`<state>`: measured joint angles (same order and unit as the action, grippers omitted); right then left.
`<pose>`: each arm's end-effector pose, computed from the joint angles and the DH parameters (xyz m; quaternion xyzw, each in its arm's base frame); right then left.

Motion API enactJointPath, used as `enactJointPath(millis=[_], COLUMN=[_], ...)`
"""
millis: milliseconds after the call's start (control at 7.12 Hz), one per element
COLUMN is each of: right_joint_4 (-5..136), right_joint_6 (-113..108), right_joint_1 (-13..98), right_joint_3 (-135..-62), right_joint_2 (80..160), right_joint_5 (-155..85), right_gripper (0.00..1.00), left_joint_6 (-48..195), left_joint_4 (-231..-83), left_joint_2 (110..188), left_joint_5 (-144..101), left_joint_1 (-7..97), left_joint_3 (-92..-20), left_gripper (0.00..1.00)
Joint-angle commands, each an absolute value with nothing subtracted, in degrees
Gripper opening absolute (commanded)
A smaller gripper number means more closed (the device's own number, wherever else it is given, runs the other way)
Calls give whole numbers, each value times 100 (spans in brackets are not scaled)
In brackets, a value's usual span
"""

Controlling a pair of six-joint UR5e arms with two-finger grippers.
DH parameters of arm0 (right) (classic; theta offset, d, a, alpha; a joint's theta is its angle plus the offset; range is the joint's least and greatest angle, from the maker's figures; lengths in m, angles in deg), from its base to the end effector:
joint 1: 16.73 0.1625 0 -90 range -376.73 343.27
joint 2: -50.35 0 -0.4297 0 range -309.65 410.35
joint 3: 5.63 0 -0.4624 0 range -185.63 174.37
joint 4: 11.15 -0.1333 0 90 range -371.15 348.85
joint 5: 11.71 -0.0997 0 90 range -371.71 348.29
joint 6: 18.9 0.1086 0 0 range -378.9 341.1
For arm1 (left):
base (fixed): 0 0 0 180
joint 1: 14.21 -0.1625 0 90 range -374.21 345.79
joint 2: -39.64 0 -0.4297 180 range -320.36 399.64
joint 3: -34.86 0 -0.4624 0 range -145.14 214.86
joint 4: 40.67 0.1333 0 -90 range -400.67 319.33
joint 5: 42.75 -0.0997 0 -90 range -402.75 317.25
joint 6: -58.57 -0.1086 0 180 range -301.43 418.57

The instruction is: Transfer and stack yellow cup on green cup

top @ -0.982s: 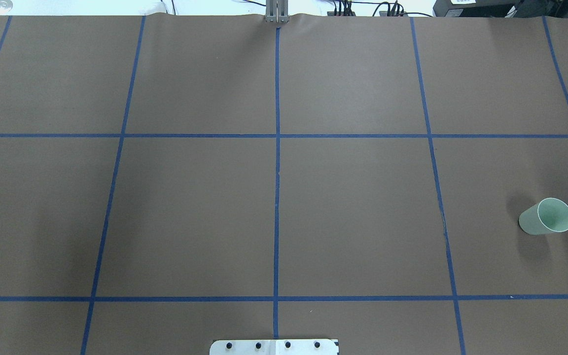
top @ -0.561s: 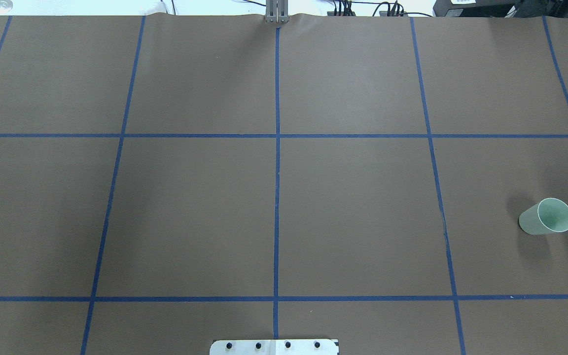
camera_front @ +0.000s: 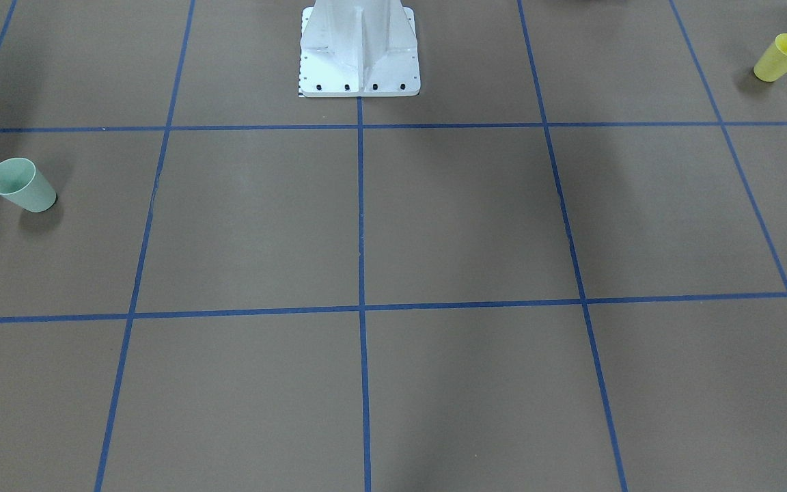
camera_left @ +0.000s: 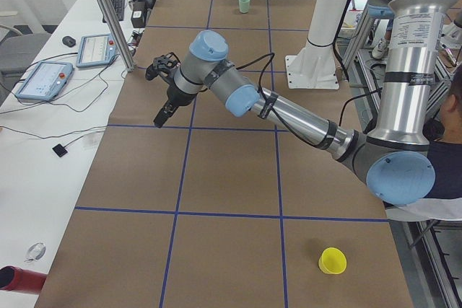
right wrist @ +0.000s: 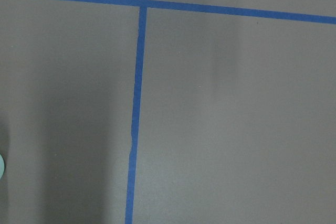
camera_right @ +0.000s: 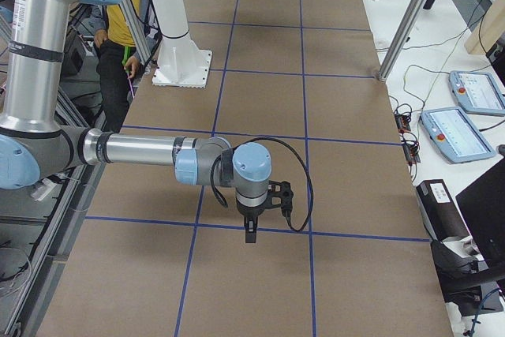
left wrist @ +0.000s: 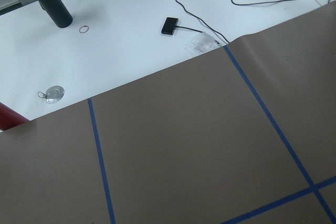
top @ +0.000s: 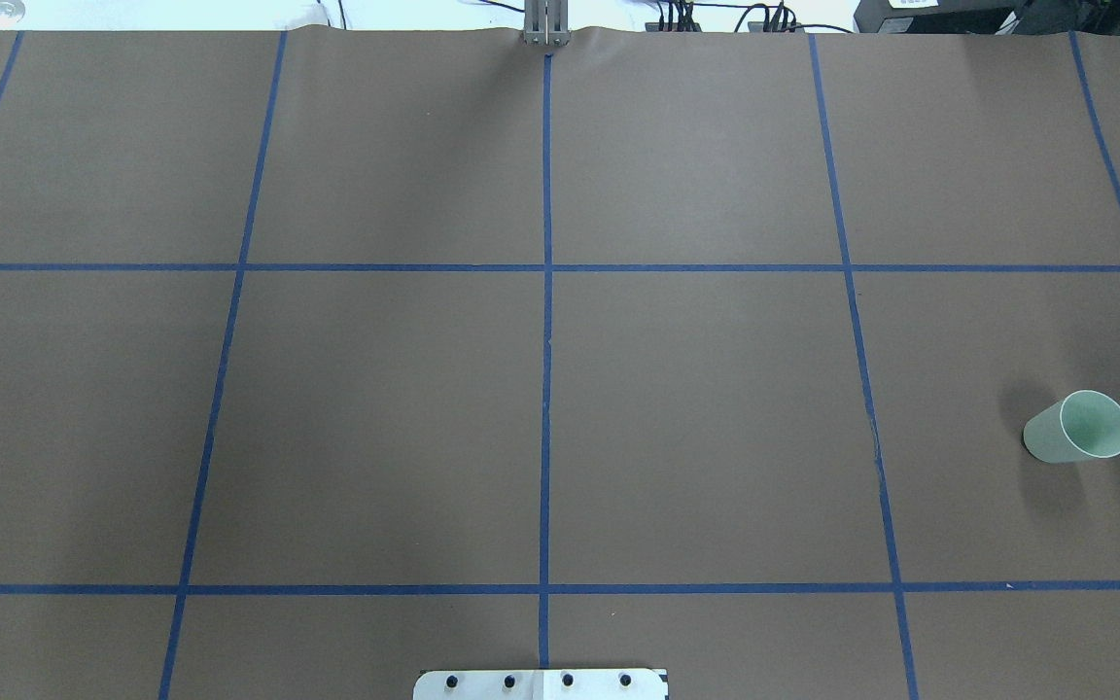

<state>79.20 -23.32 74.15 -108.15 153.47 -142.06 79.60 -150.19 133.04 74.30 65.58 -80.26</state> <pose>0.0701 -0.4621 0.6702 0.0082 -0.3449 -0.0261 0.9383 0.0185 -0.5762 0.3612 0.3236 0.3123 0.0110 0.8931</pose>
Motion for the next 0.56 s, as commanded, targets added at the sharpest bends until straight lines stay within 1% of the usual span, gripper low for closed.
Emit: enactJointPath(millis=[0, 140, 421], right_joint_4=[7920, 7920, 7920], right_joint_6=[-2329, -2329, -2329], right_joint_1=[7415, 7415, 7415], right_joint_3=[-10811, -10811, -10820], right_joint_2=[15362, 15363, 15363], right_joint_5=[-14206, -14206, -14206], right_gripper=[100, 100, 100], left_joint_6=[9017, 9300, 10605], left_joint_4=[-14182, -13278, -12193], left_joint_2=[13280, 13271, 13184], left_joint_5=[6513, 5866, 4478], left_joint_1=[6182, 6007, 5341], left_joint_3=[-8534, -8998, -9371], left_gripper=[100, 100, 100])
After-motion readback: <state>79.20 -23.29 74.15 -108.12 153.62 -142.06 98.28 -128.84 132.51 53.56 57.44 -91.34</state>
